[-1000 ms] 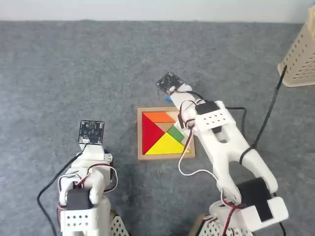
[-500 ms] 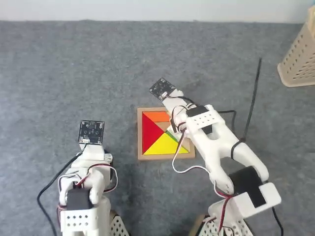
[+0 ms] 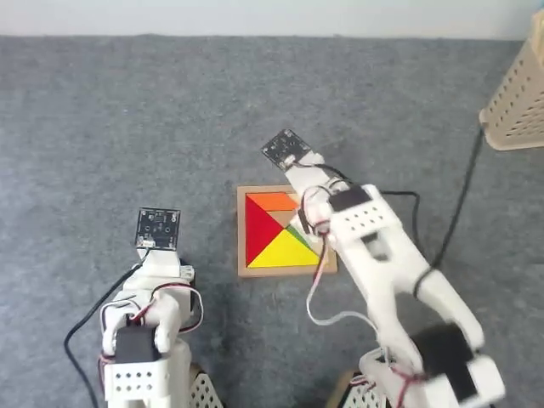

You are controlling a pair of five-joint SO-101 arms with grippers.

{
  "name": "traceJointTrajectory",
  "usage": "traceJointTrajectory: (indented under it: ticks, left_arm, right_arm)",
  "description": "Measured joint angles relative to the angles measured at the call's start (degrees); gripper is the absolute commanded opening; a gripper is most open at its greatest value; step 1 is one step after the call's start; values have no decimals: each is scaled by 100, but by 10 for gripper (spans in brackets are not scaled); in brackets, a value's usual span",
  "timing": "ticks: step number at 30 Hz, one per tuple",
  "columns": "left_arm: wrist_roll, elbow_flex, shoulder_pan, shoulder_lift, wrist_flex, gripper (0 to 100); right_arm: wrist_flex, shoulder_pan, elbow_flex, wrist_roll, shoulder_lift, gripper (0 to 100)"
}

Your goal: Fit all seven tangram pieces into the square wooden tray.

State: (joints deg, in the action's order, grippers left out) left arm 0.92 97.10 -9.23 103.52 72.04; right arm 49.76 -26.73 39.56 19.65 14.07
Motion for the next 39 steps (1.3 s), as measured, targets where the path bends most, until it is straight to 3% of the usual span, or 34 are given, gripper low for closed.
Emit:
traceJointTrajectory:
  ticks: [5,14,25,31,39]
  left_arm:
    - [0,0,0,0,0,17]
    - [0,0,0,0,0,17]
    - [0,0,0,0,0,17]
    - [0,0,0,0,0,17]
    - [0,0,0,0,0,17]
  right_arm:
    - [-53,167,299,0,422,84]
    - [-413,1723,255,-35,149,85]
    - [-9,1732,-387,-79,-1090,85]
    - [97,1705,-598,-484,-1099,85]
    - [747,1556,-2048,-1477,-1600,87]
